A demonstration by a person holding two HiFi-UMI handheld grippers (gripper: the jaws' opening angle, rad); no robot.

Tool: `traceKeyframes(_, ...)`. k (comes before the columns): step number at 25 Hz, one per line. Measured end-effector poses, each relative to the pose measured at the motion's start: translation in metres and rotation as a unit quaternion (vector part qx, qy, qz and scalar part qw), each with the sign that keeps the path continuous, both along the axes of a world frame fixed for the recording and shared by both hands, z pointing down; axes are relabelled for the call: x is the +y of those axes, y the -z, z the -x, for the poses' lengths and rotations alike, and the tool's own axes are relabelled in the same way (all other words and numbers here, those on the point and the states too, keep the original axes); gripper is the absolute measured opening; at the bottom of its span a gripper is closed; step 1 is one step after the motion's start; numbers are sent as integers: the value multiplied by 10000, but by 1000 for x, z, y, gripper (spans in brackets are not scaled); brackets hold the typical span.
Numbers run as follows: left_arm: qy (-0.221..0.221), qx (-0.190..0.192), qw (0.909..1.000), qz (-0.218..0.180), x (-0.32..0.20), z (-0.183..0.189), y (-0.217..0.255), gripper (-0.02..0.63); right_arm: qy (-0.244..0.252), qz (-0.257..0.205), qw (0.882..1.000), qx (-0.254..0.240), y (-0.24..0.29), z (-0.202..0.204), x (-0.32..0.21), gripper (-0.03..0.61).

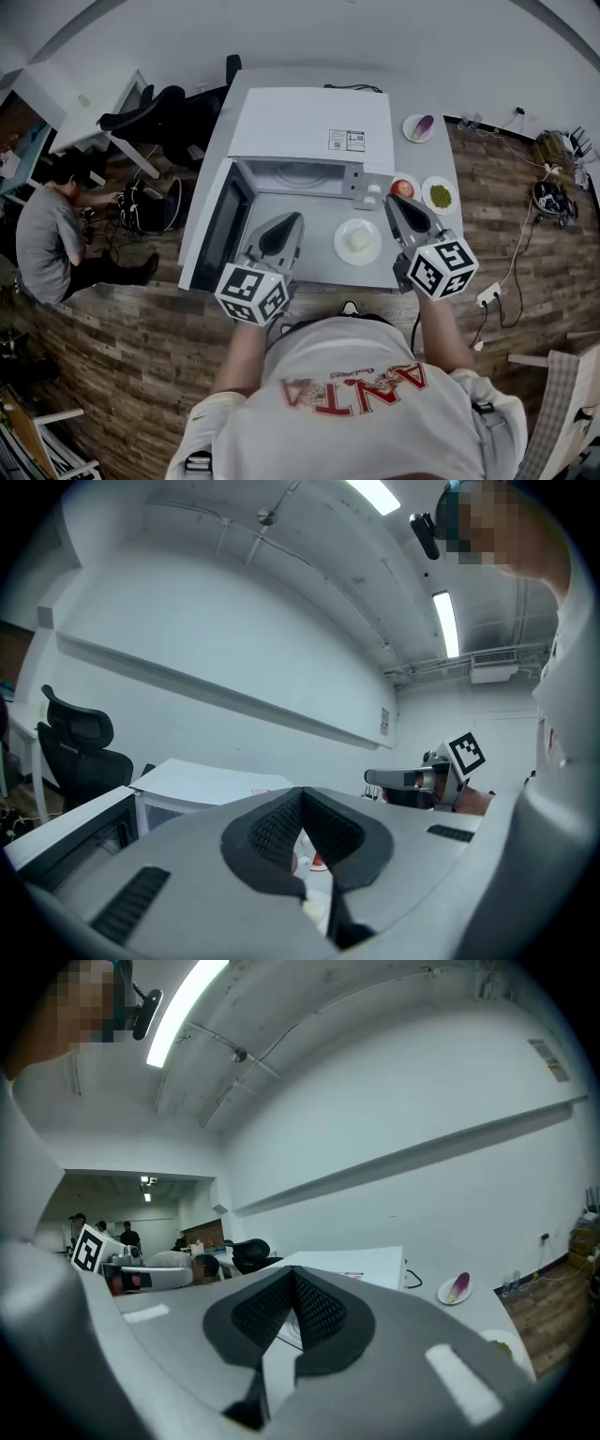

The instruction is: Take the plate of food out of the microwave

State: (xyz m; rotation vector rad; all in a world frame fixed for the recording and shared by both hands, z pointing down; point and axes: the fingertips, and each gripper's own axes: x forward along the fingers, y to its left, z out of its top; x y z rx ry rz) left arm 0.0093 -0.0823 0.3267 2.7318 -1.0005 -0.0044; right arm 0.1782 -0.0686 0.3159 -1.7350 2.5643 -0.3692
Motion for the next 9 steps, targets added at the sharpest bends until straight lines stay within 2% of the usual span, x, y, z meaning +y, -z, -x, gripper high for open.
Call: traceKeyframes(9, 12, 6, 10000, 3, -1, 5, -1, 9, 104, 51, 9999, -86, -1, 9, -5, 2)
